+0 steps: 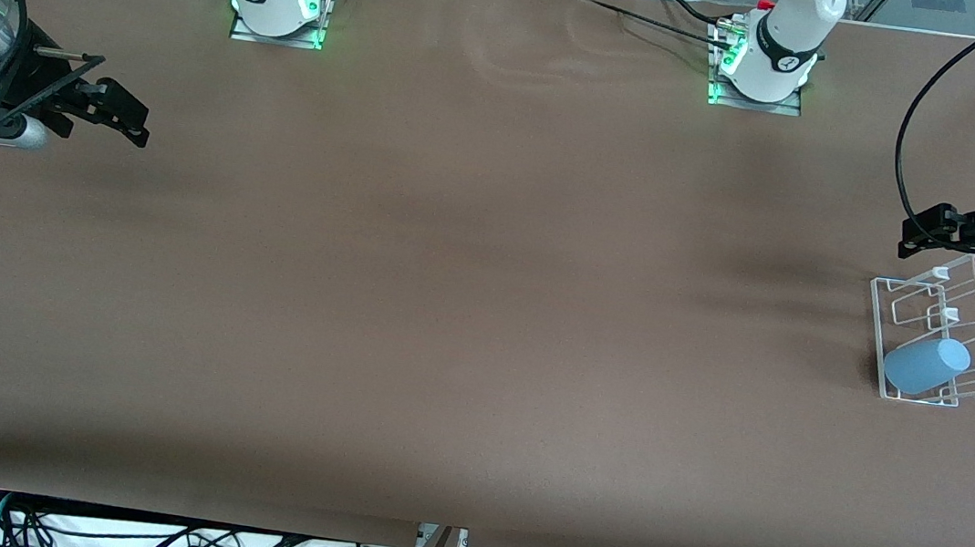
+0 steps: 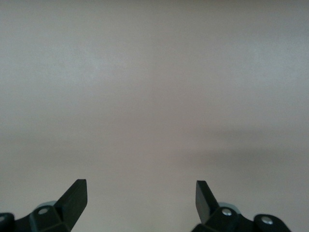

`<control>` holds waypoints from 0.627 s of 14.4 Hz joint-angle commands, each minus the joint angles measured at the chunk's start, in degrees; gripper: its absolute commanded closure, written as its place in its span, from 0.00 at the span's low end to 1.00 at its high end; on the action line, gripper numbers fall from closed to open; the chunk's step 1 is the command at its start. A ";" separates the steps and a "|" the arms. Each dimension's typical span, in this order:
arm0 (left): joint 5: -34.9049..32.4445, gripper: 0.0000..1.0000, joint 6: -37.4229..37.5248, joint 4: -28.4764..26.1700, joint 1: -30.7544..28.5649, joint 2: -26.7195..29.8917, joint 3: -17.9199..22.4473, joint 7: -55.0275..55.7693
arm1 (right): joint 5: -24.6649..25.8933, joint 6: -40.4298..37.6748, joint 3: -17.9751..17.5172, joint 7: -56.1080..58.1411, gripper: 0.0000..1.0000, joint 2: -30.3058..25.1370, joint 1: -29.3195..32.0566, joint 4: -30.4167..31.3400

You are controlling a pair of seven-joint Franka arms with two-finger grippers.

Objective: Transfer cup to left arm and place on rack

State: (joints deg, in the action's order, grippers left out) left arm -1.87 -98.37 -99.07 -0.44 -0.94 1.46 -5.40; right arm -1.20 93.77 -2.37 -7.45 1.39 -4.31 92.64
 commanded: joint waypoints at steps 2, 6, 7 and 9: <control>0.99 0.00 -0.95 -1.66 -3.68 1.99 -4.79 0.92 | 0.15 -0.96 0.09 -1.08 0.01 0.45 -0.18 -1.32; 1.08 0.00 -0.77 -1.92 -3.26 2.08 -4.63 1.00 | 0.23 -0.96 0.09 -1.25 0.01 0.45 -0.18 -1.32; 1.08 0.00 -0.77 -2.01 -3.08 2.17 -4.28 0.92 | 0.15 -0.96 0.09 -1.25 0.01 0.45 -0.18 -1.32; 1.17 0.00 -0.68 -2.10 -1.68 2.34 -3.31 1.00 | 0.23 -0.87 0.09 -1.25 0.01 0.45 -0.18 -1.32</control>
State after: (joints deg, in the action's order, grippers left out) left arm -1.87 -98.39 -99.29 -2.90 -0.53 -2.41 -4.80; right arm -1.20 93.77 -2.36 -7.72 1.40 -4.31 92.64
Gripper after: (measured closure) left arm 0.000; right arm 0.004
